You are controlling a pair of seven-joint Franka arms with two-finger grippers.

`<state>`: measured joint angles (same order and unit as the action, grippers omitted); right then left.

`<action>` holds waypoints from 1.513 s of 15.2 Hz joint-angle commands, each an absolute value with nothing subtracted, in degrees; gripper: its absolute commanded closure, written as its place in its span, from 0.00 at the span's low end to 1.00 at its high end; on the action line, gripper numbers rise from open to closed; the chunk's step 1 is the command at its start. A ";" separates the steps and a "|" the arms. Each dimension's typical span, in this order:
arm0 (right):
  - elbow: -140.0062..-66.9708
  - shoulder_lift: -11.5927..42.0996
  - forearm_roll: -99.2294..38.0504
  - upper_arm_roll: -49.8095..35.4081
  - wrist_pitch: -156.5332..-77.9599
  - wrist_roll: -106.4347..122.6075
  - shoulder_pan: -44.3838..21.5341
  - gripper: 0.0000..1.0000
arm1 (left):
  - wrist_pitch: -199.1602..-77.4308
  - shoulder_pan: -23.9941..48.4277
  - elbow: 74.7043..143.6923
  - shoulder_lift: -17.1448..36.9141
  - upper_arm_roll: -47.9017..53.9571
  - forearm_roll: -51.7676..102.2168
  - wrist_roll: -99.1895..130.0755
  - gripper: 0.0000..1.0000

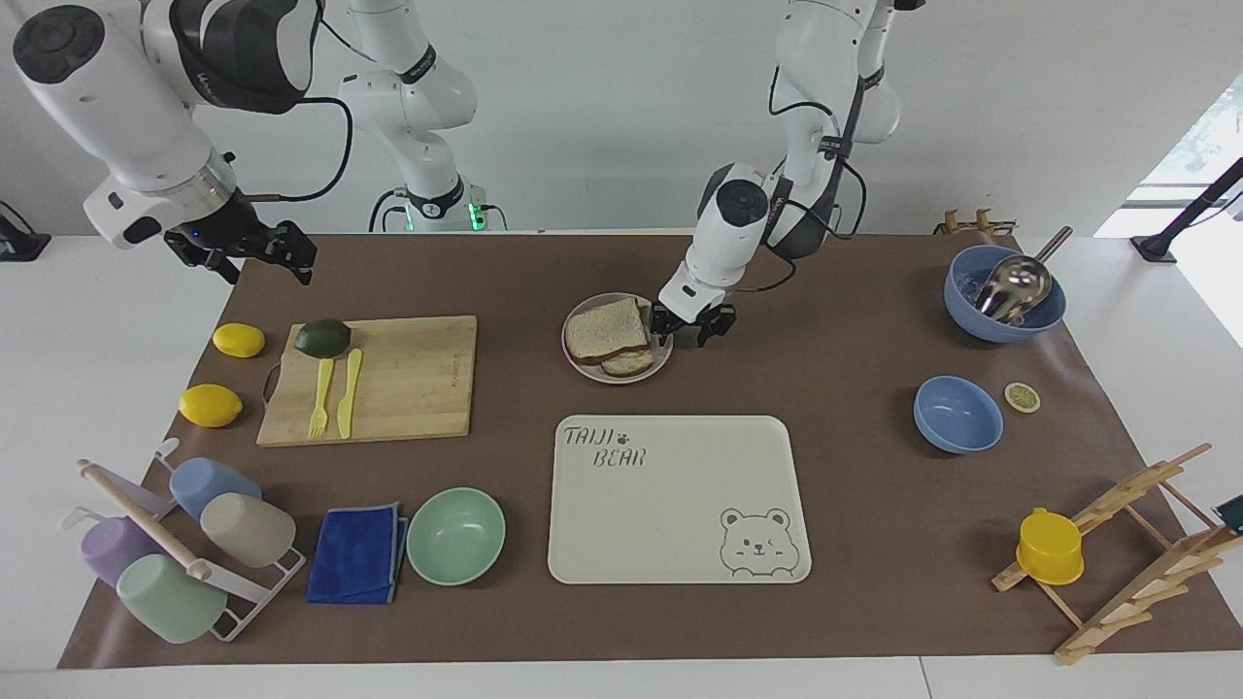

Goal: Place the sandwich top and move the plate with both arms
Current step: 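Grip the plate rim with the left gripper and lift it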

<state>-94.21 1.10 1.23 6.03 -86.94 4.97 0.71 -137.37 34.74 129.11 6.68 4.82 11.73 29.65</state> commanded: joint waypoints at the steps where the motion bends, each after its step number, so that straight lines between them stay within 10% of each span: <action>1: -94.75 0.09 1.23 3.34 -86.66 6.33 3.60 0.00 | -138.34 35.42 130.52 5.36 3.96 13.79 30.59 0.33; 10: -94.39 0.18 1.23 8.09 -86.22 6.50 -1.14 0.00 | -138.69 35.51 132.01 4.92 3.96 14.24 30.59 0.66; 14: -94.05 0.09 0.97 8.44 -86.04 6.42 -1.32 0.00 | -138.34 35.42 132.10 4.83 3.96 14.33 30.59 1.00; 23: -93.34 -1.05 0.09 9.84 -81.75 6.42 -3.52 0.00 | -133.08 32.70 129.48 0.54 3.96 16.61 28.13 1.00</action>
